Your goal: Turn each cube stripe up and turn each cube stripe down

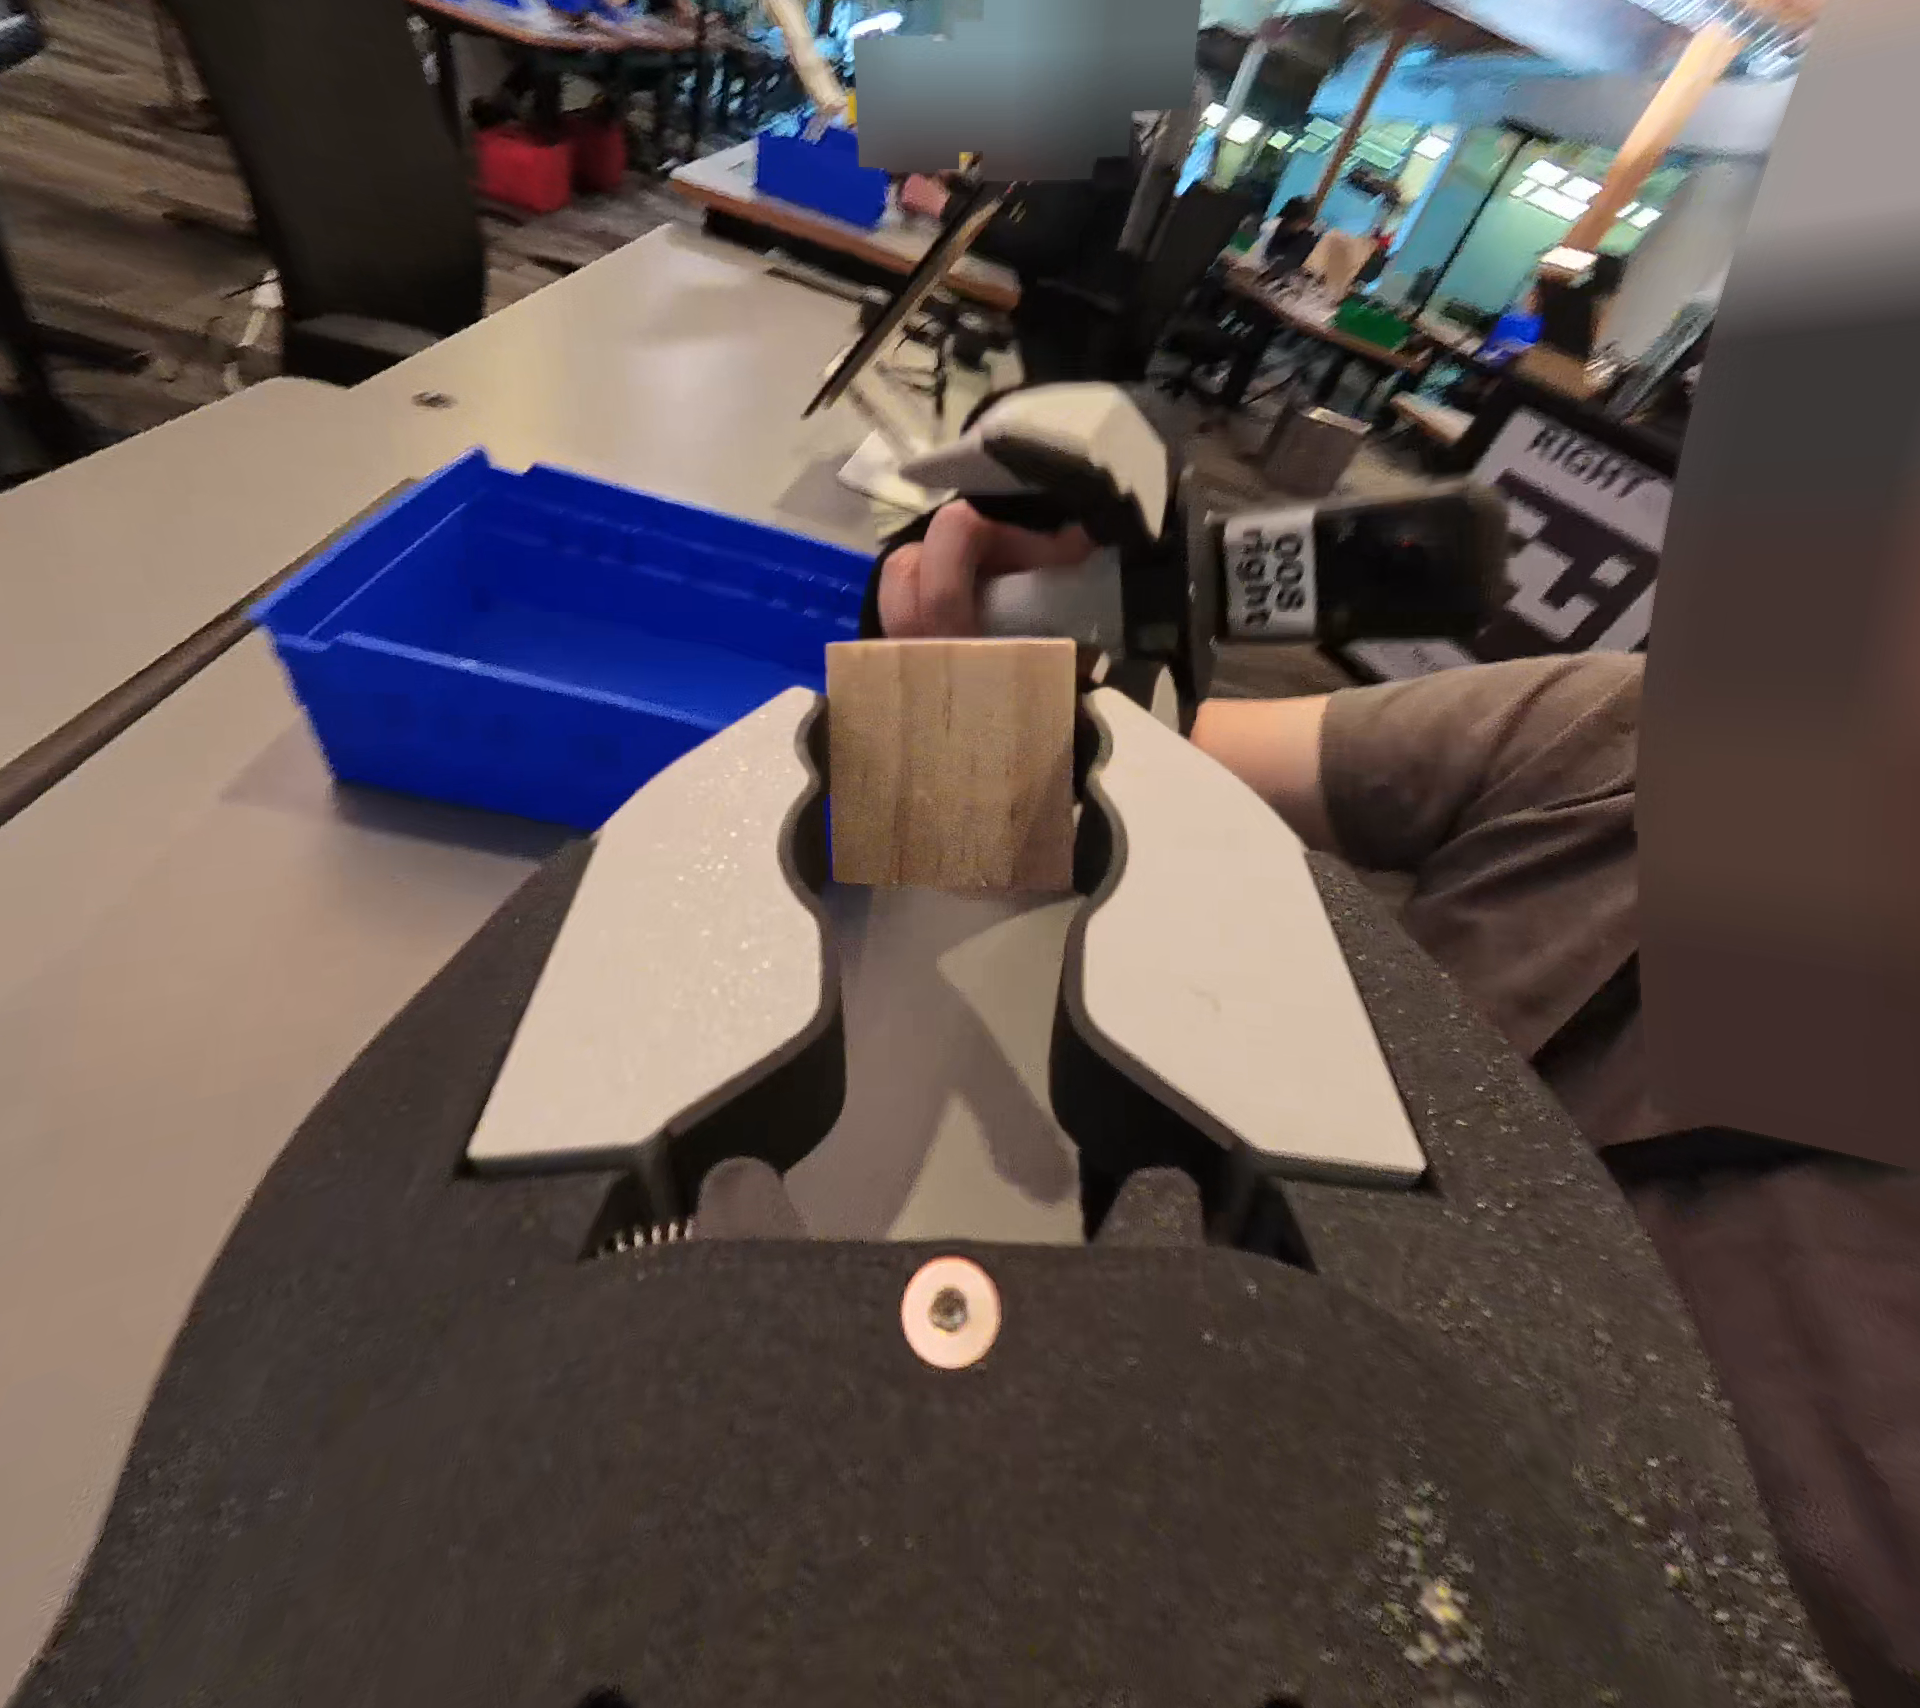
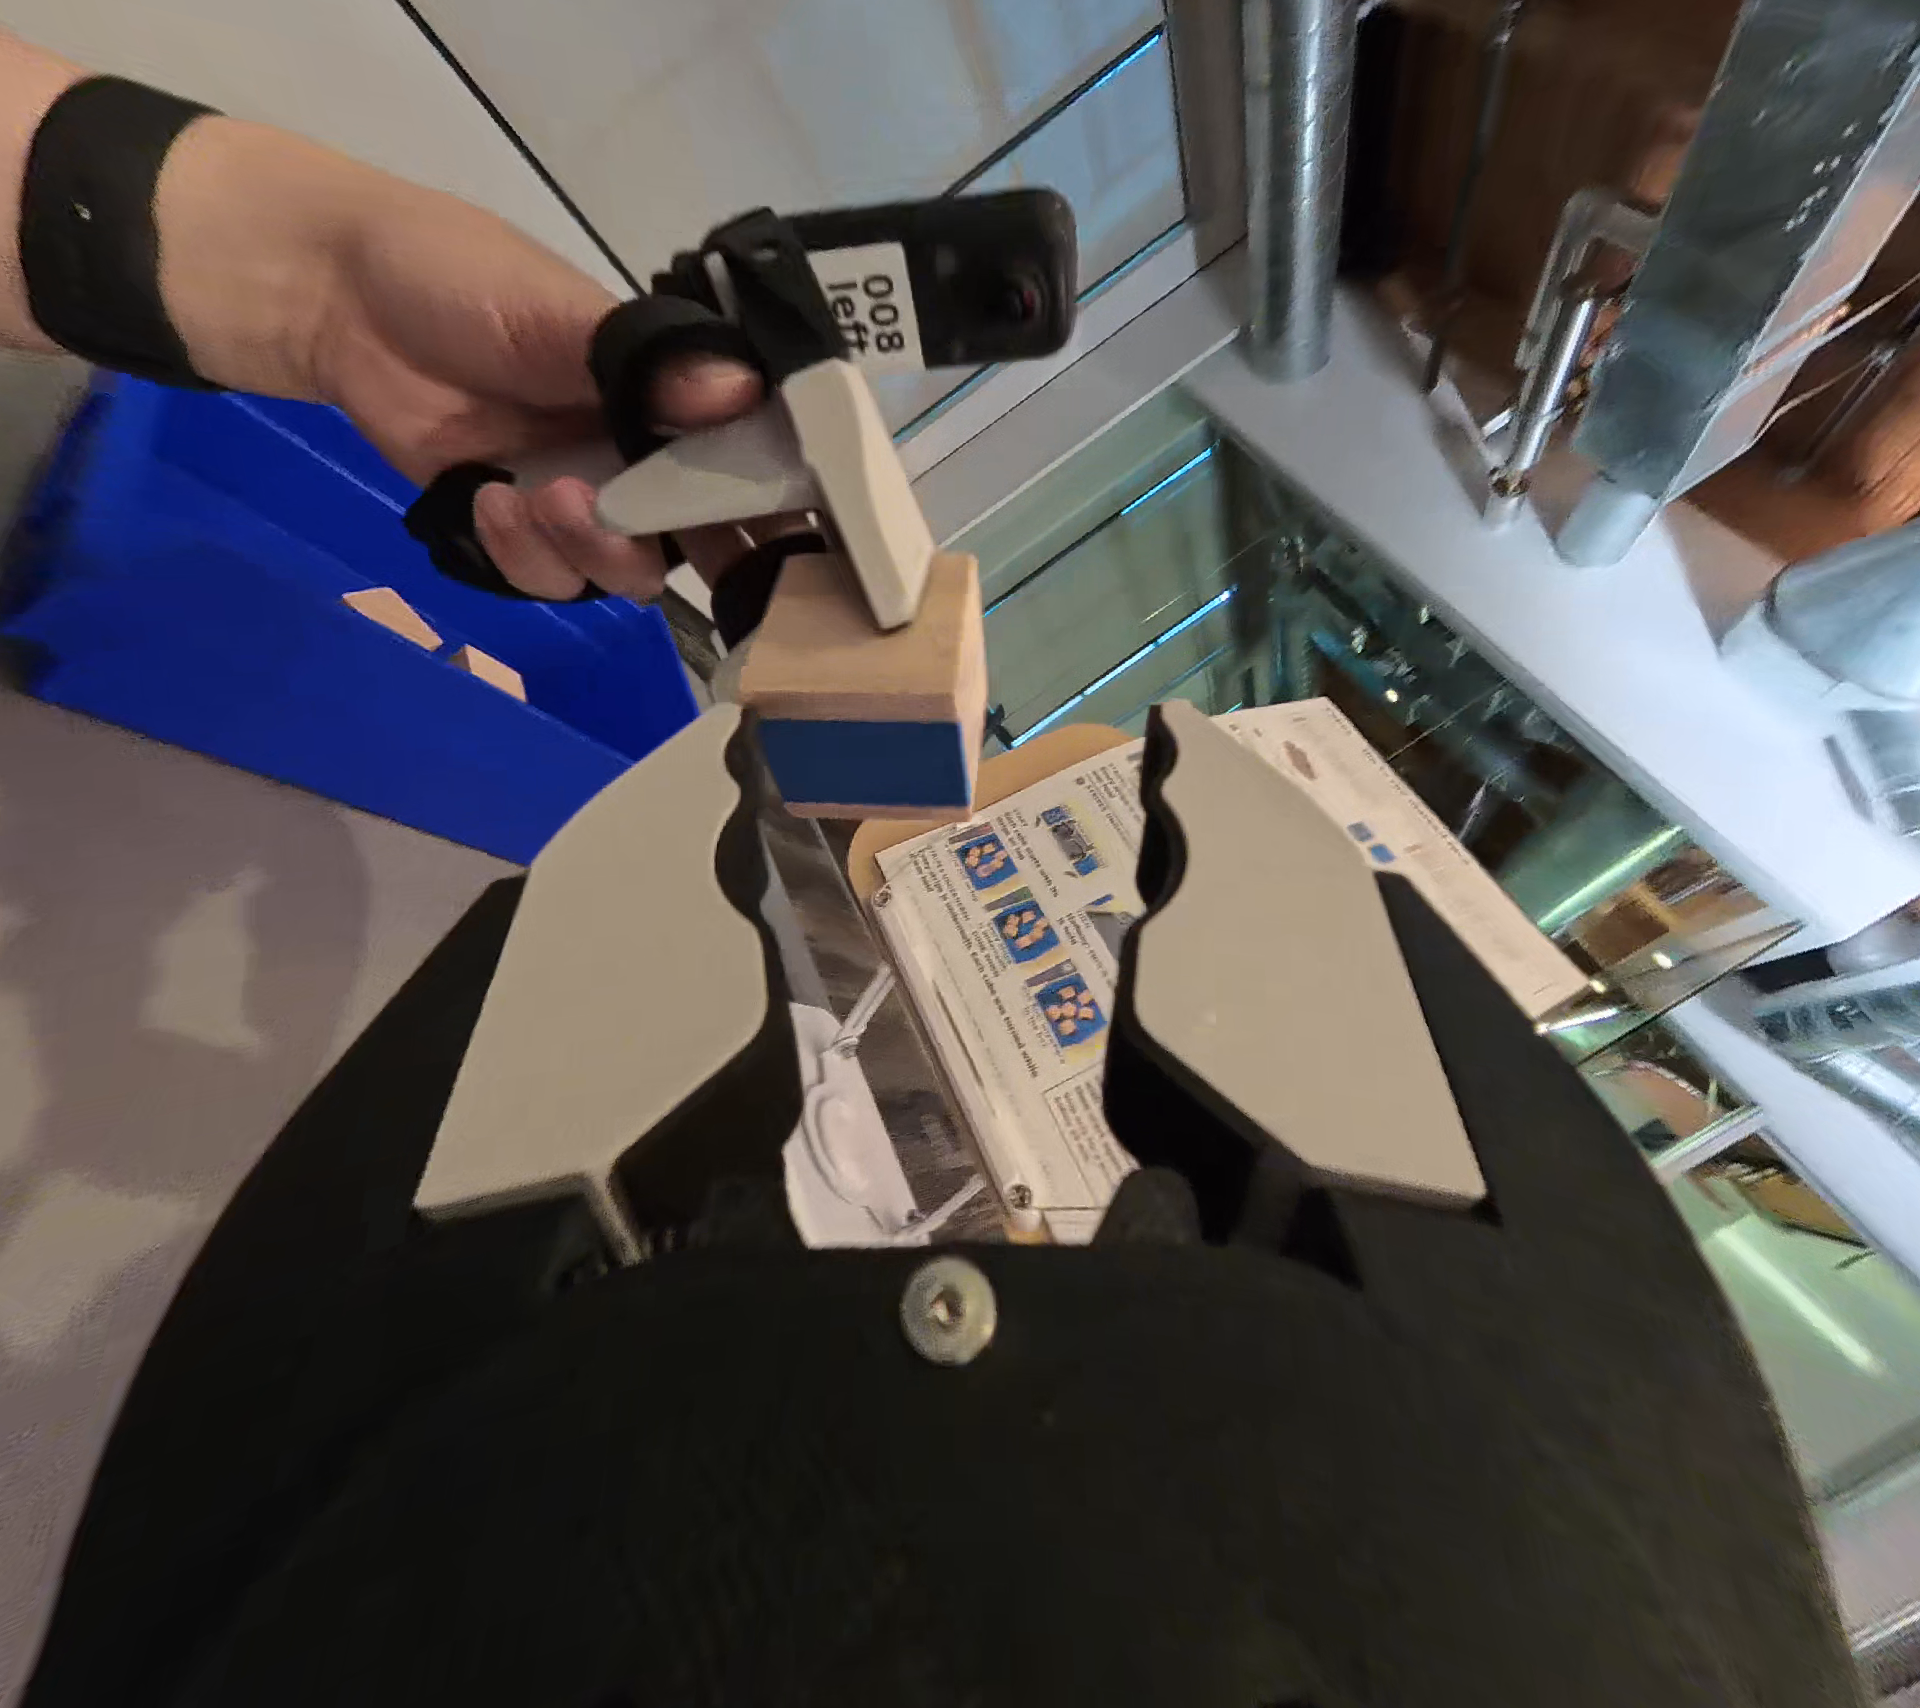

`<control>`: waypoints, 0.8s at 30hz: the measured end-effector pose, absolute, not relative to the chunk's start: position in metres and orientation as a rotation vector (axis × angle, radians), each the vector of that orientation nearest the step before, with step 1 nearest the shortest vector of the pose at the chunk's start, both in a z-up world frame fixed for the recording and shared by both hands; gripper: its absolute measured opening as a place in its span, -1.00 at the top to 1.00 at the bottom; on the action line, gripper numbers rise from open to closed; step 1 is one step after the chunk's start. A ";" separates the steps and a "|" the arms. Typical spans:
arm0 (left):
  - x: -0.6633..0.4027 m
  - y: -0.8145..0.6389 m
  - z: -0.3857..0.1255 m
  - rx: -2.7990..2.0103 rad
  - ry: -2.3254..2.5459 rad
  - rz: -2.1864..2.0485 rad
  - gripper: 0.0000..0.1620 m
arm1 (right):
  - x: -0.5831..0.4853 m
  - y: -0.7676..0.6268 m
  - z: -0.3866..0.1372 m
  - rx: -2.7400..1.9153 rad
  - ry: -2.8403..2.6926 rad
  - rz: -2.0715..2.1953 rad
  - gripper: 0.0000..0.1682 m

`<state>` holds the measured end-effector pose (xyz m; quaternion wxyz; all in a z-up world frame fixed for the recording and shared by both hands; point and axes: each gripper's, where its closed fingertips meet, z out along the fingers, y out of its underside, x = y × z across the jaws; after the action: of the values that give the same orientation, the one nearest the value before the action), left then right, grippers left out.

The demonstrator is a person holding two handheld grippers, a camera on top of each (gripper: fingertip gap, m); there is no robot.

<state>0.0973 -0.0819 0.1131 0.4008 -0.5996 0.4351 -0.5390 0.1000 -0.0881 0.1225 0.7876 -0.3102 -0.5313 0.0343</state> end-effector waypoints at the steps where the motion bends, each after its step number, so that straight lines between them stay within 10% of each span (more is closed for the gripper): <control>1: 0.101 -0.081 0.116 -1.496 1.096 -1.406 0.46 | 0.099 -0.089 0.121 -0.661 -1.163 0.065 0.19; 20: 0.099 -0.076 0.096 -1.473 1.122 -1.579 0.45 | 0.089 -0.066 0.087 -0.790 -1.222 0.047 0.46; 24: 0.080 -0.066 0.097 -1.487 1.138 -1.382 0.70 | 0.121 -0.029 0.090 -0.982 -1.259 -0.026 0.46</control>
<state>0.0798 -0.0657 0.0967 0.3959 -0.5867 0.4492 -0.5453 0.1211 -0.0288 0.0902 0.6978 -0.4407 -0.5646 -0.0115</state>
